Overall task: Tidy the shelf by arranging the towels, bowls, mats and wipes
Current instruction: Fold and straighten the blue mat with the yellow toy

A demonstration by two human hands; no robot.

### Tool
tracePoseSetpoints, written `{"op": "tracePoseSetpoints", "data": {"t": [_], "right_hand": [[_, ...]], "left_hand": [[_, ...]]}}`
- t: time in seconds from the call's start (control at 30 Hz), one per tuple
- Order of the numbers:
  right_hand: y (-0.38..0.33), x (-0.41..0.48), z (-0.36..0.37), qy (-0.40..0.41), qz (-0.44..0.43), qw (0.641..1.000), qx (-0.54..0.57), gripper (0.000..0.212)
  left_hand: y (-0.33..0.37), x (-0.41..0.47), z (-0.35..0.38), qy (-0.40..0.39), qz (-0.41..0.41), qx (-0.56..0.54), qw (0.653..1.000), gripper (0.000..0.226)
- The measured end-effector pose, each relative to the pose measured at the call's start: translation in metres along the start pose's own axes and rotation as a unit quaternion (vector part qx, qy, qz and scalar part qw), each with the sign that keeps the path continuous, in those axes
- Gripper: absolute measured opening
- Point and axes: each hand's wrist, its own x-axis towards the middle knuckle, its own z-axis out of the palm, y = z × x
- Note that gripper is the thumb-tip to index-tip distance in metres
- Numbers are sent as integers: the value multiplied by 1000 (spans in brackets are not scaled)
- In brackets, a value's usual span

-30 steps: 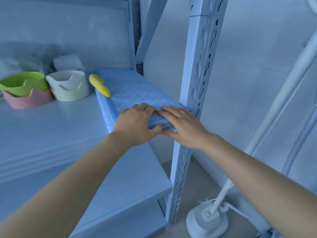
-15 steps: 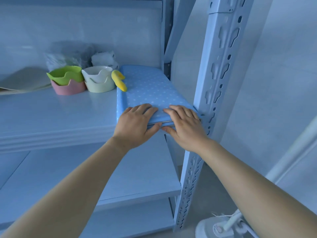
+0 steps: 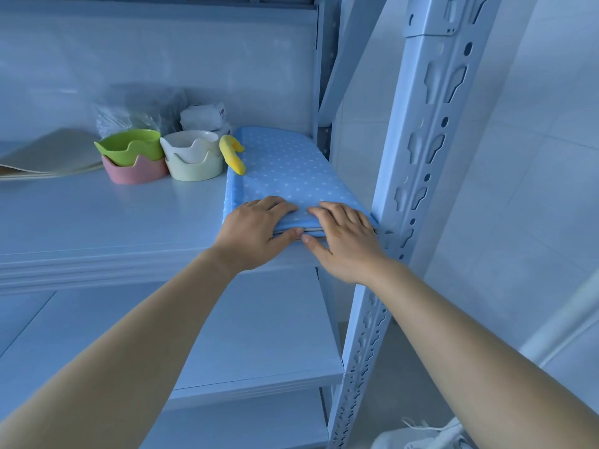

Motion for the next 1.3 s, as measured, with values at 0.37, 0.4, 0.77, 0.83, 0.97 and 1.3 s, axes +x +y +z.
{"op": "tracePoseSetpoints", "data": {"t": [0.37,0.4,0.77,0.83,0.97,1.3], "right_hand": [[11,39,7,-93,29,995,-2,56],[12,42,8,-95,29,995,-1,56],[25,90,18,-151,39,988,19,57],[26,97,21,-145,39,988,20,56],[26,110,25,-138,40,989,26,55],[27,115,34,-108,48,992,39,55]], "left_hand": [[-24,30,15,-16,-7,-8,1000,70],[-26,33,16,-17,-7,-8,1000,70],[-57,66,32,-25,-5,11,1000,67],[-63,72,34,-27,-6,14,1000,67],[-73,81,38,-25,-7,8,1000,66],[-76,86,41,15,-29,6,999,62]]}}
